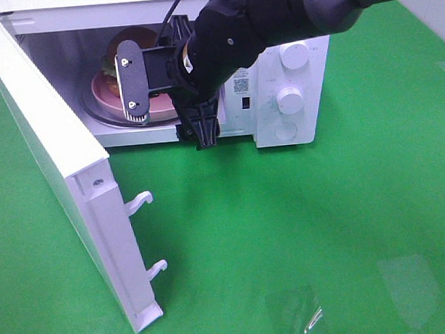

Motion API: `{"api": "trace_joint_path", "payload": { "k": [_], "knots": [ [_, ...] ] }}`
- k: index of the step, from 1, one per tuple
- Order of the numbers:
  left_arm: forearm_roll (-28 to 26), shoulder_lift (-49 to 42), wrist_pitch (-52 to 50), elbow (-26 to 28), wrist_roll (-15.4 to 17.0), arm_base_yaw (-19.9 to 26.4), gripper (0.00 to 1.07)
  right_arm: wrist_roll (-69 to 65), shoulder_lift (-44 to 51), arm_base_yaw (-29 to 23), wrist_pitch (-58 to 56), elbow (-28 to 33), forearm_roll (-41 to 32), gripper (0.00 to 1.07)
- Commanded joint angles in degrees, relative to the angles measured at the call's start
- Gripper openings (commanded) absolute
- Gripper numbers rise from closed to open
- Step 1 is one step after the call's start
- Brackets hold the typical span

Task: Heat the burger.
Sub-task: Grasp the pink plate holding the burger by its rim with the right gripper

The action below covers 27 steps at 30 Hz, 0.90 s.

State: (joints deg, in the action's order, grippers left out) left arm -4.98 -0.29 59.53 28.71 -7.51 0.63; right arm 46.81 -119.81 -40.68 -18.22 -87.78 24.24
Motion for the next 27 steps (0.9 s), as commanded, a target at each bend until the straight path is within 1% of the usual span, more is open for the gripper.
{"api": "trace_joint_path", "payload": {
  "k": [1, 6, 8, 11, 13, 27],
  "knots": [
    [0.74, -1.38, 0.0, -0.17, -0.06, 0.06, 1.0, -0.8, -3.15, 0.06, 0.92, -3.72, 0.06, 0.9],
    [1.2, -1.38, 0.0, -0.17, -0.06, 0.06, 1.0, -2.58, -5.9, 0.06, 1.43, -6.53, 0.06, 0.89],
    [1.43, -1.38, 0.0, -0.17, -0.06, 0.06, 1.0, -2.86, -8.65, 0.23, 1.78, -9.17, 0.06, 0.88],
    [1.43, -1.38, 0.0, -0.17, -0.06, 0.06, 1.0, -2.86, -9.11, 0.57, 1.83, -9.63, 0.0, 0.88],
    [1.95, -1.38, 0.0, -0.17, 0.11, 0.06, 1.0, -2.86, -10.83, 0.74, 1.83, -11.52, -1.49, 0.87],
    [2.46, -1.38, 0.0, -0.17, 0.11, 0.06, 1.0, -2.58, -14.32, 1.72, 3.04, -15.01, -2.81, 0.85]
  ]
}}
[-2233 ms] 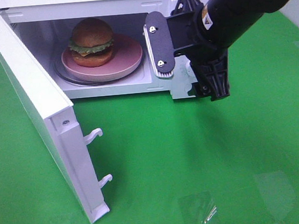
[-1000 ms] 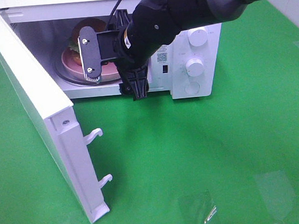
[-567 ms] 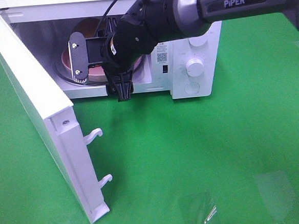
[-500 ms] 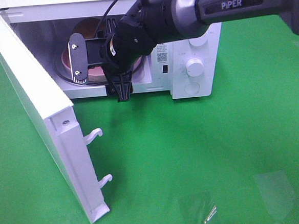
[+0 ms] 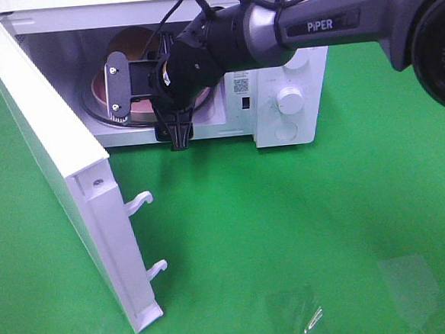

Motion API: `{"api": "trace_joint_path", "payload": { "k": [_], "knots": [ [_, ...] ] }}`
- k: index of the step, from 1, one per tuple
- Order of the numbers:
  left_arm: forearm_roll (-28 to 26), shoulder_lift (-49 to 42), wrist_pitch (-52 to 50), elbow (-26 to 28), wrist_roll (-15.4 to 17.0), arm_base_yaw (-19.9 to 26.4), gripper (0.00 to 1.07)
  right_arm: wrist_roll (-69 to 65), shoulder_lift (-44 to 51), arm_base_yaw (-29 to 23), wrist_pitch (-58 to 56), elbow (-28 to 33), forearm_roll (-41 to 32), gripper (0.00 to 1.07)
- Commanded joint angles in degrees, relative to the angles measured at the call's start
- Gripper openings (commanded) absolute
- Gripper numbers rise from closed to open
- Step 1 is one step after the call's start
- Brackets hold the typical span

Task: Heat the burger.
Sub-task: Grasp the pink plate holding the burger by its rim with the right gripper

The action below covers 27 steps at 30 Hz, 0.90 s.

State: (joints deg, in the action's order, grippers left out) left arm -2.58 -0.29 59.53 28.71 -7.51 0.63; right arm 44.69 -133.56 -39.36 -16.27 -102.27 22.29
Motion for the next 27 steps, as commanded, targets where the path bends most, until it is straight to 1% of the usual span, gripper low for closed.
{"api": "trace_joint_path", "payload": {
  "k": [1, 4, 14, 17, 18, 19, 20, 21, 22, 23, 24, 25, 26, 27],
  "knots": [
    [0.06, -1.38, 0.0, -0.17, 0.11, 0.06, 1.0, -0.46, -0.57, 0.4, 1.09, -0.52, -0.86, 0.85],
    [0.06, -1.38, 0.0, -0.17, 0.11, 0.06, 1.0, -0.4, -1.43, 0.74, 1.95, -0.57, -1.09, 0.84],
    [0.06, -1.38, 0.0, -0.17, 0.11, 0.06, 1.0, -0.4, -4.98, 0.74, 2.81, -4.24, -4.01, 0.82],
    [0.06, -1.38, 0.0, -0.17, 0.11, 0.06, 1.0, -0.29, -5.27, 0.74, 3.09, -4.41, -4.01, 0.79],
    [0.06, -1.38, 0.0, -0.17, 0.06, 0.06, 1.0, -0.29, -5.27, 0.74, 3.04, -4.47, -4.01, 0.76],
    [0.06, -1.38, 0.0, -0.17, 0.06, 0.06, 1.0, -0.29, -5.27, 0.74, 3.04, -4.47, -4.01, 0.76],
    [0.06, -1.38, 0.0, -0.17, 0.06, 0.06, 1.0, -0.29, -5.27, 0.74, 2.86, -4.47, -4.13, 0.69],
    [0.06, -1.38, 0.0, -0.17, 0.06, 0.06, 1.0, -0.29, -5.27, 0.74, 2.86, -4.47, -4.13, 0.69],
    [0.06, -1.38, 0.0, -0.17, 0.06, 0.06, 1.0, -0.29, -5.27, 0.74, 2.86, -4.47, -4.98, 0.58],
    [0.06, -1.38, 0.0, -0.17, 0.06, 0.06, 1.0, -0.29, -5.27, 0.74, 2.86, -4.47, -4.98, 0.58],
    [0.06, -1.38, 0.0, -0.17, 0.06, 0.06, 1.0, -0.29, -5.27, 0.74, 2.86, -4.47, -5.33, 0.51],
    [0.06, -1.38, 0.0, -0.17, 0.06, 0.06, 1.0, -0.29, -5.27, 0.74, 2.86, -4.47, -5.33, 0.51],
    [0.06, -1.38, 0.0, -0.17, 0.06, 0.06, 1.0, -0.29, -5.27, 0.69, 2.52, -4.47, -5.5, 0.31],
    [0.06, -1.38, 0.0, -0.17, 0.06, 0.06, 1.0, -0.29, -5.27, 0.69, 2.52, -4.47, -5.5, 0.31]
  ]
}}
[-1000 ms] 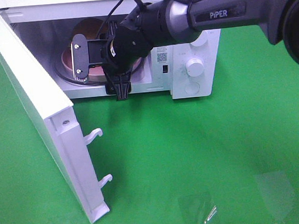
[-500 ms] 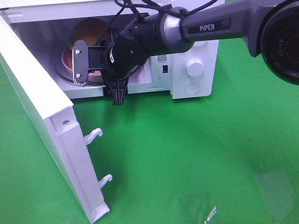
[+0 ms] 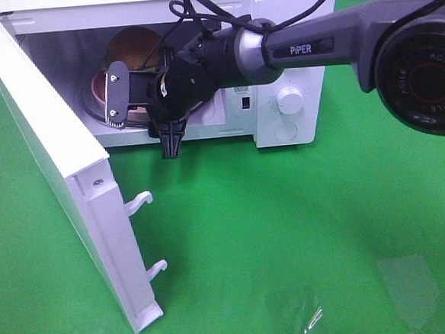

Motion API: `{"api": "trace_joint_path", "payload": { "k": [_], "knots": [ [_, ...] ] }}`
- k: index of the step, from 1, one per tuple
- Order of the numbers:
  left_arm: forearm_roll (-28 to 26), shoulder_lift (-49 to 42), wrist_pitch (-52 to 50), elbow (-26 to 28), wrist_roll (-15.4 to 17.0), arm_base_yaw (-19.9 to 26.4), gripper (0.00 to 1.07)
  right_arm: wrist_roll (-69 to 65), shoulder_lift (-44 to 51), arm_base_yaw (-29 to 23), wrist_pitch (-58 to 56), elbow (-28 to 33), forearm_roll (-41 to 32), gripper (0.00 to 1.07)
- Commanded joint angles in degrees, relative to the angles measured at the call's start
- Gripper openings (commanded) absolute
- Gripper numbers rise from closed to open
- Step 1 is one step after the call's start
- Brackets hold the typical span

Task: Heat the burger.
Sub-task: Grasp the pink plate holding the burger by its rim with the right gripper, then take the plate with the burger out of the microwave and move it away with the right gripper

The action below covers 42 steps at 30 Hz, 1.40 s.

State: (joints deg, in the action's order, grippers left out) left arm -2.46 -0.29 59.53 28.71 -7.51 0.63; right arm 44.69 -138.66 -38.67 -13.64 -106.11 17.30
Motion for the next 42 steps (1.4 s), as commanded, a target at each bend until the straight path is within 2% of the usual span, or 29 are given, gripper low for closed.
{"api": "trace_joint_path", "payload": {
  "k": [1, 2, 4, 6, 17, 25, 31, 37, 38, 42],
  "knots": [
    [-0.06, -1.38, 0.0, -0.17, 0.06, 0.06, 1.0, -0.46, -0.17, -0.11, -0.23, -0.63, -0.57, 0.24],
    [-0.06, -1.38, 0.0, -0.17, 0.06, 0.06, 1.0, -0.46, -0.17, -0.11, -0.23, -0.63, -0.57, 0.24],
    [-0.06, -1.38, 0.0, -0.17, 0.06, 0.06, 1.0, -0.63, 0.92, -0.74, -1.49, -0.63, -2.86, 0.01],
    [-0.06, -1.38, 0.0, -0.17, 0.06, 0.06, 1.0, -0.52, 1.55, -0.74, -1.49, -0.63, -3.32, 0.0],
    [-0.06, -1.38, 0.0, -0.17, 0.0, 0.06, 1.0, 0.63, 3.09, -2.12, -6.13, -0.63, -6.59, 0.0],
    [-0.06, -1.38, 0.0, -0.17, -0.06, 0.06, 1.0, 11.57, 5.1, -2.81, -17.13, -0.52, -10.89, 0.0],
    [-0.06, -1.38, 0.0, -0.17, -0.06, 0.06, 1.0, 14.9, 7.1, -2.81, -17.59, 0.86, -10.49, 0.0],
    [-0.06, -1.38, 0.0, -0.17, -0.06, 0.06, 1.0, 23.72, 10.08, -2.18, -14.21, 5.79, -11.06, 0.0],
    [-0.06, -1.38, 0.0, -0.17, -0.06, 0.06, 1.0, 26.87, 11.29, -1.95, -11.92, 7.96, -12.78, 0.0],
    [-0.06, -1.38, 0.0, -0.17, -0.06, 0.06, 1.0, 32.49, 12.83, -0.97, -10.77, 10.43, -15.58, 0.0]
  ]
}}
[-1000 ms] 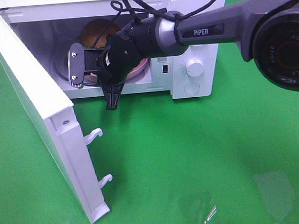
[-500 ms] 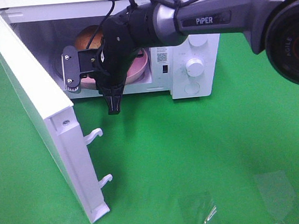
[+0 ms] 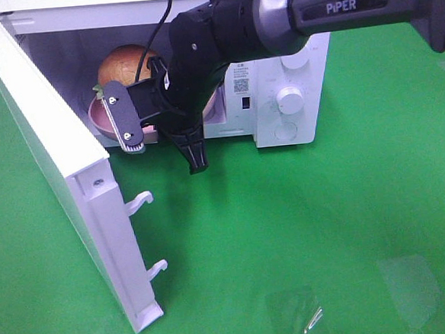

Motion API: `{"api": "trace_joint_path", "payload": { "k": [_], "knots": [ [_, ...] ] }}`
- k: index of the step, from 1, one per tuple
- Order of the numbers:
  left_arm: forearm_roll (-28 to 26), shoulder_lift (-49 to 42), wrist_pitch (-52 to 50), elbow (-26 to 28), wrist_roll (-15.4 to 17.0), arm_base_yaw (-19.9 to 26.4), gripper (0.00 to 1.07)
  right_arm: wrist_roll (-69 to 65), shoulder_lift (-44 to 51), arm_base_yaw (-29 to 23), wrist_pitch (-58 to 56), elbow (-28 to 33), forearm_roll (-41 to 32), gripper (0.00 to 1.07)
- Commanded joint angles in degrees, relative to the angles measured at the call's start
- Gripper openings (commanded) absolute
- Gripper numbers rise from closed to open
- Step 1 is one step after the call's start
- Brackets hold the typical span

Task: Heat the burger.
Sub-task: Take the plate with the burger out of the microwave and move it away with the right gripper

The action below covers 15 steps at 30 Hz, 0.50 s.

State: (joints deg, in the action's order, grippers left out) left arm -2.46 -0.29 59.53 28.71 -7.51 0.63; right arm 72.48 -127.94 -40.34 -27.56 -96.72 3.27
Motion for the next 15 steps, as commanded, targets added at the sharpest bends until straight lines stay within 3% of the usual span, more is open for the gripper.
{"api": "trace_joint_path", "payload": {
  "k": [1, 15],
  "knots": [
    [-0.06, -1.38, 0.0, -0.17, -0.06, 0.06, 1.0, 4.7, 2.12, 0.69, 3.15, 1.03, -1.55, 0.0],
    [-0.06, -1.38, 0.0, -0.17, -0.06, 0.06, 1.0, 13.98, 8.88, 2.41, 6.53, 9.0, -6.47, 0.0]
  ]
}}
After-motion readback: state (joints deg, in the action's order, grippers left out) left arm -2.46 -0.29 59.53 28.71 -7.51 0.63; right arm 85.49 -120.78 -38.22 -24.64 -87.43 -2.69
